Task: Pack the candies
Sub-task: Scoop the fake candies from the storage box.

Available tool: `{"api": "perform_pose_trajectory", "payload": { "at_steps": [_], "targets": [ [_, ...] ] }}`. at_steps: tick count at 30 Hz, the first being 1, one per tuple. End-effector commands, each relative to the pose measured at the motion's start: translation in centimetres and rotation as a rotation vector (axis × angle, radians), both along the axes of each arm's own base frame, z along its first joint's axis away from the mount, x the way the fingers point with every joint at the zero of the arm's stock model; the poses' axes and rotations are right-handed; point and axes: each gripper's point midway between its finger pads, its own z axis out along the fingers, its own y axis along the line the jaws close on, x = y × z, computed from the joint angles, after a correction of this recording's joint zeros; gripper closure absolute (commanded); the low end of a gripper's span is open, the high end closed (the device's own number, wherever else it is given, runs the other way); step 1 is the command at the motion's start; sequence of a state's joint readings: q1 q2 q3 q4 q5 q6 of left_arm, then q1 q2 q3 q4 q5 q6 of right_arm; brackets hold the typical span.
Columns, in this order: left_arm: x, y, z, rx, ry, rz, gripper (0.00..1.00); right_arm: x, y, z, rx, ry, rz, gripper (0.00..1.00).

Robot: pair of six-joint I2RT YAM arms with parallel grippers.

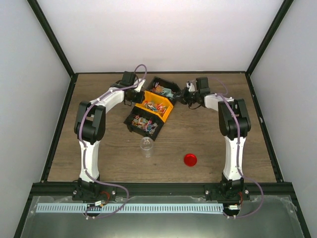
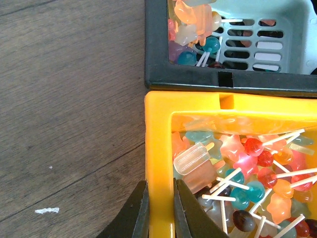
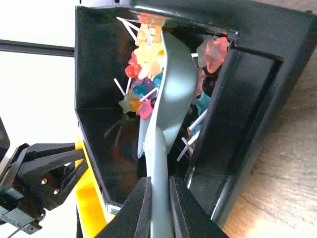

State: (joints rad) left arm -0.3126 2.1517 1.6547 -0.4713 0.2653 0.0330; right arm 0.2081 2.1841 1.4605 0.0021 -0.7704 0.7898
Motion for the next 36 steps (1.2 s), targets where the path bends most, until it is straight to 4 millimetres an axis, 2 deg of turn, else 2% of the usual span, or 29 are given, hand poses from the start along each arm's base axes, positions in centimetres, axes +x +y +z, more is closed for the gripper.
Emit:
{"api": "perform_pose_trajectory", "payload": {
  "at_steps": [1, 7, 17, 36],
  "targets": [
    [-1.8, -2.0, -1.8, -0.043, 0.069, -0.051, 0.96, -4.4, 3.1, 2.4, 0.126, 0.025, 0.157, 0.99],
    [-1.2, -1.4, -1.8, -0.044, 0.069, -0.019, 0.96, -4.8, 1.4, 3.3, 0.133, 0.005, 0.130, 0.99],
    [-0.7, -0.4, -1.6, -0.040, 0.066, 0.024, 0.96, -6.2, 0.3, 3.3, 0.178, 0.003, 0.131, 0.99],
    [-0.4, 0.2, -1.6, -0.074, 0.082, 0.049, 0.96, -7.2, -1.5, 5.6, 0.312, -0.026, 0.107, 0.99]
  ]
}}
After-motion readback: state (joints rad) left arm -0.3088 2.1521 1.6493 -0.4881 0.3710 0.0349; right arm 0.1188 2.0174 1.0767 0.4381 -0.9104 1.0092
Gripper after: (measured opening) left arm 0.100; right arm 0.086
